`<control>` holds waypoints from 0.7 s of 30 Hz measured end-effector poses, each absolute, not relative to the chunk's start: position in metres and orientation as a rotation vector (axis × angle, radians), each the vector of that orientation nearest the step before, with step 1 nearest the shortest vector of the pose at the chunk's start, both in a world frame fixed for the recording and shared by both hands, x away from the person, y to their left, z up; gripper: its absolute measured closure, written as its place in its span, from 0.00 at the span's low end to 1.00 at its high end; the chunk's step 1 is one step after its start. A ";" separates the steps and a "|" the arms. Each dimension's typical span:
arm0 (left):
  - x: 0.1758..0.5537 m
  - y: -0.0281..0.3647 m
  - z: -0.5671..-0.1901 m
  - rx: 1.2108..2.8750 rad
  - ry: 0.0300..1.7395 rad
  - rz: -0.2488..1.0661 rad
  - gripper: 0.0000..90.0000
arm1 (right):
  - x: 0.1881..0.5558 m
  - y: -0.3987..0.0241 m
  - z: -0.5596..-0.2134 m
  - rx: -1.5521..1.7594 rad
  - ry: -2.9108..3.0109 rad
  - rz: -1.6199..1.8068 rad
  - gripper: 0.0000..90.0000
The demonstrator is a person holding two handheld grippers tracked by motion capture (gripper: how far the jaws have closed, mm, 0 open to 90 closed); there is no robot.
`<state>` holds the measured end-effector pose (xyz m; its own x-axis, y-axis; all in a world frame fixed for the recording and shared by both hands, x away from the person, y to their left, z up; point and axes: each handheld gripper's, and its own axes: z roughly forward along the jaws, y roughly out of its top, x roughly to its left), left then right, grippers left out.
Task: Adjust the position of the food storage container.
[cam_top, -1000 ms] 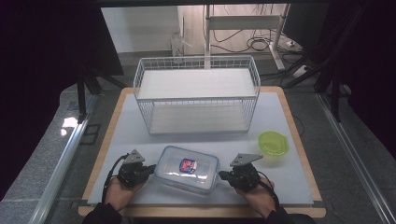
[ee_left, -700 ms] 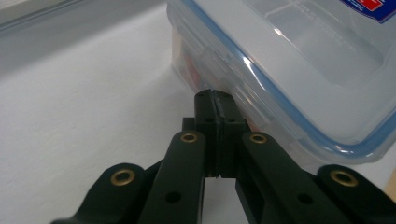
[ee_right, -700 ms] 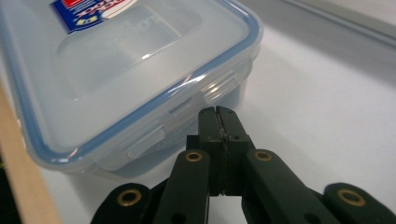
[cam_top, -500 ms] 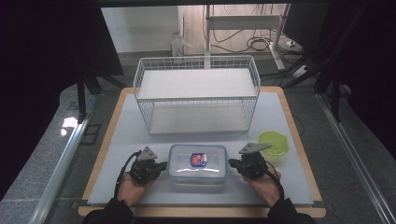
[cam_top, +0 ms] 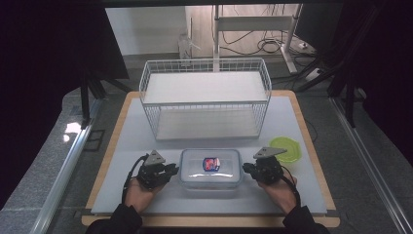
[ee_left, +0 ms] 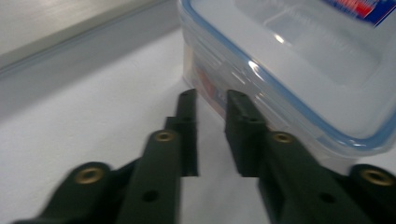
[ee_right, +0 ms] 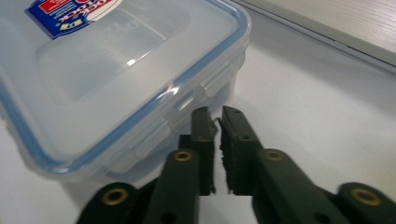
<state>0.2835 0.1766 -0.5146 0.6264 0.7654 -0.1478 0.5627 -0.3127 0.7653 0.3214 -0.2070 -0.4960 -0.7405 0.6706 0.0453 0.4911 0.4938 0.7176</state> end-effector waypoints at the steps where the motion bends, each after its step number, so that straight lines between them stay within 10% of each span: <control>1: 0.283 0.180 -0.514 2.005 1.041 0.306 0.74 | 0.321 -0.208 -0.496 0.988 2.504 1.089 0.88; 21: 0.257 0.203 -0.515 2.032 0.968 0.343 0.09 | 0.309 -0.227 -0.491 0.948 2.521 1.075 0.40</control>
<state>0.2571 0.2033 -0.5150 0.6645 0.7403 -0.1015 0.5109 -0.3511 0.7847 0.3092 -0.2270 -0.4913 -0.7604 0.6488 0.0309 0.4713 0.5185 0.7135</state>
